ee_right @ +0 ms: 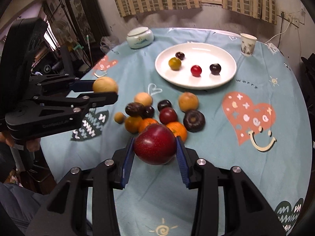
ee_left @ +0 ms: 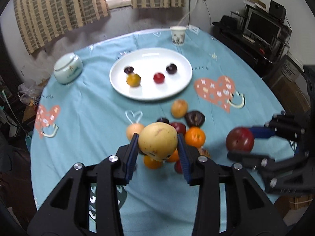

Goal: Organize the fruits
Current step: 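Carry the beige pear and red plum onto the plate and open both tools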

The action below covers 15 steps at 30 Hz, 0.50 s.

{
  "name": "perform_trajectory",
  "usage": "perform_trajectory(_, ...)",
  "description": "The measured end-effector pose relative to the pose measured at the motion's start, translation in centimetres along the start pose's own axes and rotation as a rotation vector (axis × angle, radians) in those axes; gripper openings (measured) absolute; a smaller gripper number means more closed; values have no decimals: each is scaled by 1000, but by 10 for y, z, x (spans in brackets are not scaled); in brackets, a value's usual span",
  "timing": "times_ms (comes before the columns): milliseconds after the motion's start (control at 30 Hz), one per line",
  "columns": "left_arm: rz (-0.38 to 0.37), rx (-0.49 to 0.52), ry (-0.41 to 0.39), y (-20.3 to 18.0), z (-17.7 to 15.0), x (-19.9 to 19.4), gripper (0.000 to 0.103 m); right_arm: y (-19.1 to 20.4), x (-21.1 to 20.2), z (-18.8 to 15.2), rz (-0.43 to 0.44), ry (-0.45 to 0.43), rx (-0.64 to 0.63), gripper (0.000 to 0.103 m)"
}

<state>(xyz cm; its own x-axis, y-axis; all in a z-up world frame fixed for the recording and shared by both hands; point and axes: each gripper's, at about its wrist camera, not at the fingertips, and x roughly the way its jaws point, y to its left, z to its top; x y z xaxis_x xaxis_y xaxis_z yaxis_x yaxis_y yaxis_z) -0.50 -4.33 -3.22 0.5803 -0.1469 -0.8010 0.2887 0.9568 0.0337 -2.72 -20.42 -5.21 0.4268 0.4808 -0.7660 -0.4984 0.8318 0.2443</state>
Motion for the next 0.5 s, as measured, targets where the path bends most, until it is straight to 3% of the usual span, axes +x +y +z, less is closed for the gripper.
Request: perform_trajectory(500,2,-18,11,0,28,16,39,-8,0,14,-8,-18,16,41)
